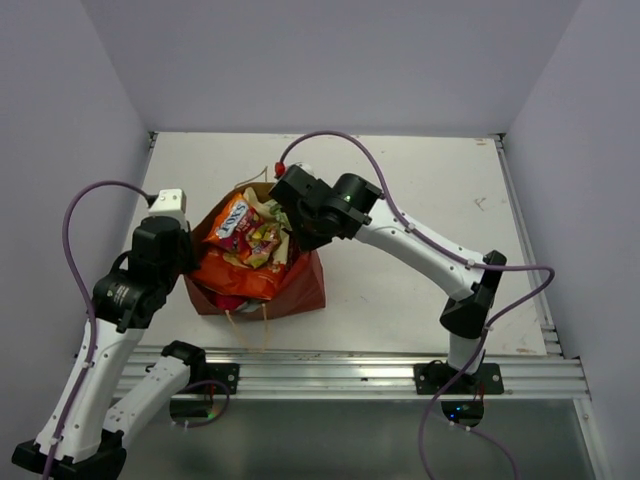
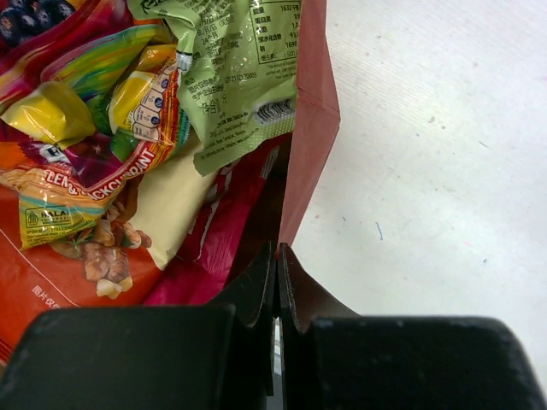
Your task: Place the snacks into the paper bag
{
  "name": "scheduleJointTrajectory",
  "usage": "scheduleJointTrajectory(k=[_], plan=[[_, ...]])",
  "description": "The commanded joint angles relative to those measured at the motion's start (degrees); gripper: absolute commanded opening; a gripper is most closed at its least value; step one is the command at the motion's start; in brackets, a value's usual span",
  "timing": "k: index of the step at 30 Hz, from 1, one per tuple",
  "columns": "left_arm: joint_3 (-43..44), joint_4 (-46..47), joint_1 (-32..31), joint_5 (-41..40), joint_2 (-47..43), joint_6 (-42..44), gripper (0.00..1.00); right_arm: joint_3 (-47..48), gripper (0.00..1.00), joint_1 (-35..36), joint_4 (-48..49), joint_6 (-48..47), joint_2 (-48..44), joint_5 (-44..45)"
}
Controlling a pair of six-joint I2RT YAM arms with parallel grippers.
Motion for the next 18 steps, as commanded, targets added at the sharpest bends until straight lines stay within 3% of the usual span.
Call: scheduleJointTrajectory(k=[1, 8, 13, 18], plan=[[6.7, 7.2, -0.4, -2.1, 1.8, -0.9, 0.00, 7.0, 0.00, -0.3, -11.3, 1.4, -4.6, 7.4], [9.9, 11.1, -1.6, -1.0, 4.6, -3.6, 0.00, 18.5, 0.00, -0.3, -19.3, 1.9, -3.7, 11.5], [12.5, 12.6, -4.6, -1.6, 7.0, -6.2, 0.00, 16.9, 0.00, -0.6, -20.2, 2.6, -5.7, 13.9], [11.7, 13.8, -11.9, -4.9, 8.9, -10.8, 0.00, 10.7, 0.00, -3.4, -20.2, 3.7, -10.5, 14.6]])
